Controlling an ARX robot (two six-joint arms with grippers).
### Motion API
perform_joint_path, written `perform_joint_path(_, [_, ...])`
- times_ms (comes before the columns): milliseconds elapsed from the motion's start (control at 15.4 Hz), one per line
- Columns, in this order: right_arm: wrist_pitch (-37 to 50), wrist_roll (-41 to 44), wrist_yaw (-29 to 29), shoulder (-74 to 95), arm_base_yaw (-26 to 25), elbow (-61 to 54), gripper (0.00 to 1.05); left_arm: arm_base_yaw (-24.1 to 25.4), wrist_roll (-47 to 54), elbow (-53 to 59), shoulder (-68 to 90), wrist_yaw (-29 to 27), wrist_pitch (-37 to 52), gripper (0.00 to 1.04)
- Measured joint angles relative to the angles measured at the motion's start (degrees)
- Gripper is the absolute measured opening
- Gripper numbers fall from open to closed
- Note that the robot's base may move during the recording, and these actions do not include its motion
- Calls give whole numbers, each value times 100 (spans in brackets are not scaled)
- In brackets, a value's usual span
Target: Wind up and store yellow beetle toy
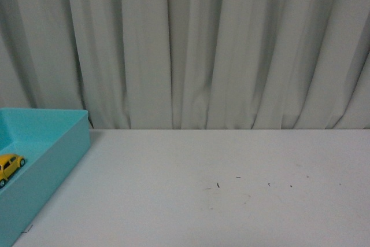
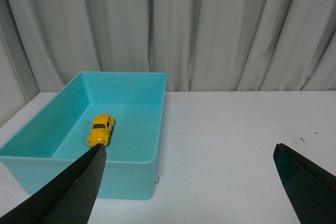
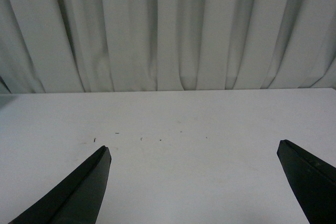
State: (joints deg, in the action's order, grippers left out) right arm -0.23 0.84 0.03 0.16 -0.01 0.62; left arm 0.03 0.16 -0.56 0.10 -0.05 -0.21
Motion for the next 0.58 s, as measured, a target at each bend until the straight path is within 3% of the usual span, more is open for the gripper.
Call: perform_joint_path(585, [0,0,0,2,0,0,98,0,0,0,0,2,2,98])
